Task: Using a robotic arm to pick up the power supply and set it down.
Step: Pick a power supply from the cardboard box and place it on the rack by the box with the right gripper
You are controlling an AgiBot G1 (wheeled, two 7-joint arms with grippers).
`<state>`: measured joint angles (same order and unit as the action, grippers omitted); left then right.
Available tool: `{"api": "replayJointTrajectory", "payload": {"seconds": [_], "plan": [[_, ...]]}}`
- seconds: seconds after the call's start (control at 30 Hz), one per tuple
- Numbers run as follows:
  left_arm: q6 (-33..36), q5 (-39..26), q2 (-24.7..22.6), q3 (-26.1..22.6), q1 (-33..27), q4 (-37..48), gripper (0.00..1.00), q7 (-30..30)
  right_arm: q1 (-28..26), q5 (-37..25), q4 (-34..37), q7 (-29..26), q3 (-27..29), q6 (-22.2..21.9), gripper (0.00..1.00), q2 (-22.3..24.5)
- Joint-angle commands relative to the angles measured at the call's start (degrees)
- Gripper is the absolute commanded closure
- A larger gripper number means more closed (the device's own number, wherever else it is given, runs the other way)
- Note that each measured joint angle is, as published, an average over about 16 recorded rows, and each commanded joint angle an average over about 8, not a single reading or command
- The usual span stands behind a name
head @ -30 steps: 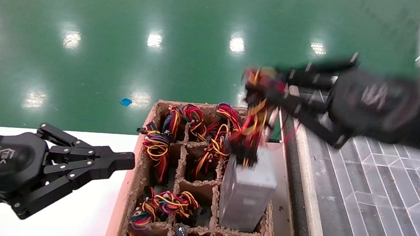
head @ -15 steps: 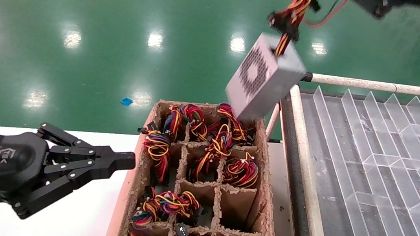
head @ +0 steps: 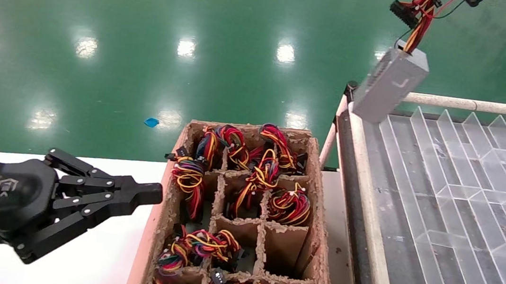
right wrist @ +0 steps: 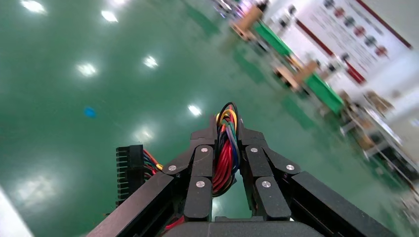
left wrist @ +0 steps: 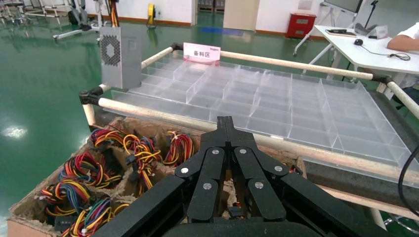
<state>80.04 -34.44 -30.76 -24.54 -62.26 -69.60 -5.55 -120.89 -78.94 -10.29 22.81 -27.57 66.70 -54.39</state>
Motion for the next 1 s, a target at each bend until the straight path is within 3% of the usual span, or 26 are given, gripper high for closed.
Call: {"api": "replayJointTrajectory", "payload": {"seconds": [0.03, 0.43, 1.0], "plan": [[0.0, 0.0, 0.0, 0.0, 0.0, 0.0, 1.0, 0.0, -0.3, -0.9, 2.6, 0.8, -0.3, -3.7, 1.0, -1.0], [0.0, 0.0, 0.0, 0.0, 0.0, 0.0, 1.0, 0.0, 1.3, -2.1, 8.5, 3.6, -0.9, -13.1, 1.0, -4.7], [0.0, 0.0, 0.0, 0.0, 0.0, 0.0, 1.0, 0.0, 2.9, -2.5, 10.2, 4.9, -1.2, -21.8, 1.0, -8.9]]}}
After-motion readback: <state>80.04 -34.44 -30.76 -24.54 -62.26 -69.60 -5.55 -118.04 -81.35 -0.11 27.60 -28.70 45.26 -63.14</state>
